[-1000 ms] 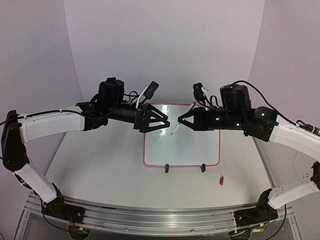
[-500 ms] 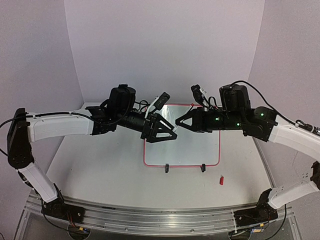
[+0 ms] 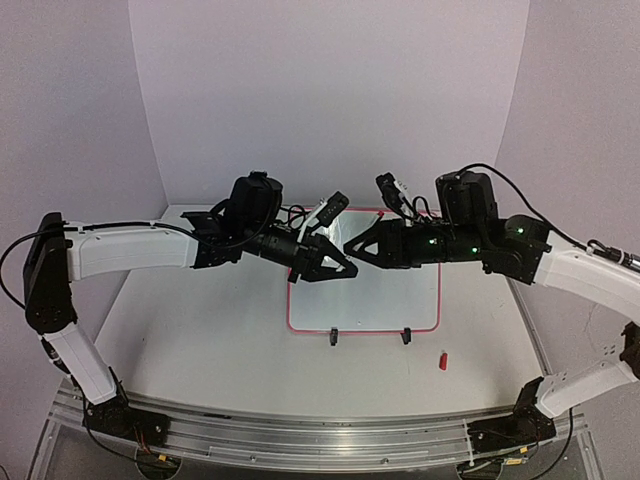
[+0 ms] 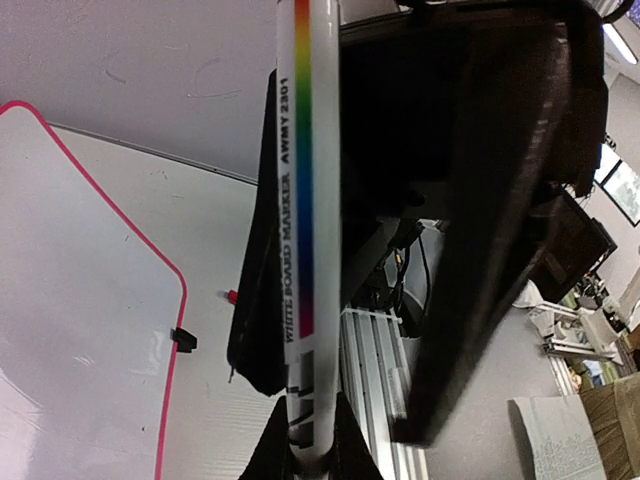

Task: Write a sentence on the whiteboard
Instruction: Pass from the right arm to the left, then pass from the left arm to the right

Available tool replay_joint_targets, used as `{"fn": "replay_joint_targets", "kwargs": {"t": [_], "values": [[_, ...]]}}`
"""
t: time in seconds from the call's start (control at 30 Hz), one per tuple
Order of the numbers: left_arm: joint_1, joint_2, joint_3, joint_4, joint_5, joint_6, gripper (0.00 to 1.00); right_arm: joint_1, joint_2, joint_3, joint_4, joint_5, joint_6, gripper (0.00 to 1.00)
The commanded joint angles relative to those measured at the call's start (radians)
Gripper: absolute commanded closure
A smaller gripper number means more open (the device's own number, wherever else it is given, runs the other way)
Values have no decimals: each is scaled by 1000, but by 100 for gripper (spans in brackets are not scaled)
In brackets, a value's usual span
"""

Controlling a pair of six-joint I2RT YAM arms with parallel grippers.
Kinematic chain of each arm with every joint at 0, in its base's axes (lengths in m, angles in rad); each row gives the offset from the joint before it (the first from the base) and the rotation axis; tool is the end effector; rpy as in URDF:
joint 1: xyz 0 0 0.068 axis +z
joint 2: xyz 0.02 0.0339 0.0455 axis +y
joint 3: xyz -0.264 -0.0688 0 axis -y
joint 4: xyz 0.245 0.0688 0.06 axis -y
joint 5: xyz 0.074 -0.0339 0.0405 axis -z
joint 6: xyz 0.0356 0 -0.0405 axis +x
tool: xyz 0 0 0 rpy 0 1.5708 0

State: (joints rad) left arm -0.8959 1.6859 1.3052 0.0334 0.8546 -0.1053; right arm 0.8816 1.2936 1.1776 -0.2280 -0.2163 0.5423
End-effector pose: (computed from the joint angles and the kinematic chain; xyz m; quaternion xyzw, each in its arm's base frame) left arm 0.2237 -0.3226 0.3073 0.5065 0.5959 -0.5485 0.2957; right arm 0.1852 0.2367 0.3620 -0.1985 0.7908 0.4407 0.3756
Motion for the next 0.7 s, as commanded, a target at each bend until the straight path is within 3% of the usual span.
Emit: {"fn": "replay_joint_targets", "kwargs": {"t": [0.0, 0.13, 0.27, 0.4, 0.57, 0.67], "values": [[1, -31, 39, -124, -37, 185, 100, 7, -121, -56, -64, -24, -101, 49], [1, -14, 77, -284, 35, 375, 100, 7, -232, -107, -132, 15, -257, 40], [1, 2, 120, -393, -24, 496, 100, 7, -267, -47, -341, -47, -457, 36], [-1, 30, 191, -530, -7, 598, 100, 7, -211, 55, -501, 11, -448, 35], [-16, 37, 190, -557, 70, 676, 100, 8, -188, 54, -447, -55, -464, 36], [-54, 58, 213, -592, 4, 717, 100, 7, -152, 96, -444, -129, -490, 36]]}}
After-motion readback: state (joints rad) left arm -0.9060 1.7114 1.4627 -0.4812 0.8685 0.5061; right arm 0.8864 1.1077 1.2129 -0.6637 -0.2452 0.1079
